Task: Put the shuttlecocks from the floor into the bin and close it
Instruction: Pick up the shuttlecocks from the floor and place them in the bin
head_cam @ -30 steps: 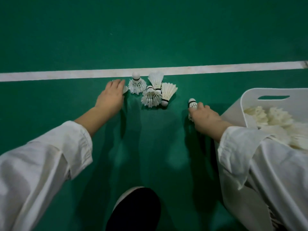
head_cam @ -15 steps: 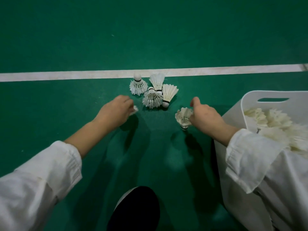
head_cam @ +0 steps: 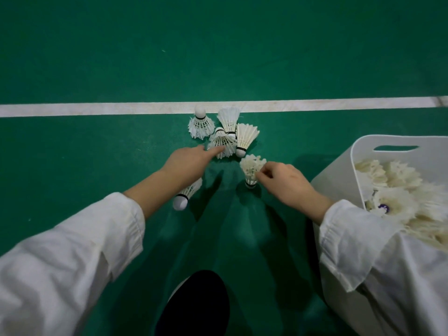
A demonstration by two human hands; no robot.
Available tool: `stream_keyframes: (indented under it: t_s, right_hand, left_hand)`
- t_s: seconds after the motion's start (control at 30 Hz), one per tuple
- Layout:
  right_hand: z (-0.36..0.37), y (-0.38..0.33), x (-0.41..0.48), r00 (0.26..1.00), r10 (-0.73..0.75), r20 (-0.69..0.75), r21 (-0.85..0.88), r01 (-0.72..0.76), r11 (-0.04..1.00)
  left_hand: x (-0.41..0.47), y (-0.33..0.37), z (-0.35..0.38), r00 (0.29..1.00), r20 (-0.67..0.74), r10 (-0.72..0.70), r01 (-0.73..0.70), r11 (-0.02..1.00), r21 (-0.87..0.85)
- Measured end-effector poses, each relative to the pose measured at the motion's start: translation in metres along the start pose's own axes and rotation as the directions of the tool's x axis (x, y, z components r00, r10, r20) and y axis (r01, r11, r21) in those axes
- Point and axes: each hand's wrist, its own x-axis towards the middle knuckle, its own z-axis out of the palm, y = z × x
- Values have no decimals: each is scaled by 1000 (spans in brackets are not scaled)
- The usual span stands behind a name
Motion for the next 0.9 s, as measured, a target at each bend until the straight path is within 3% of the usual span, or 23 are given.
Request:
stream_keyframes:
  t_s: [0.17,0.47,0.67,0.9]
  right_hand:
    - [-2,-3,1,999,-17,45,-58,20,998]
    - [-3,-1,-1,997,-37,75,-111,45,993]
    - [-3,0,1,996,-36,83,-120,46,992]
    - [-2,-1,1,995,-55,82,-120,65,991]
  left_hand:
    - [17,-4,2,999,50,-20,15,995,99]
    - [17,-5,13,994,-108,-10,13,1000,28]
    - [21,-7,17,999,-16,-50,50,999,7]
    - [29,-6,21,986,-121,-117,106,990,-95]
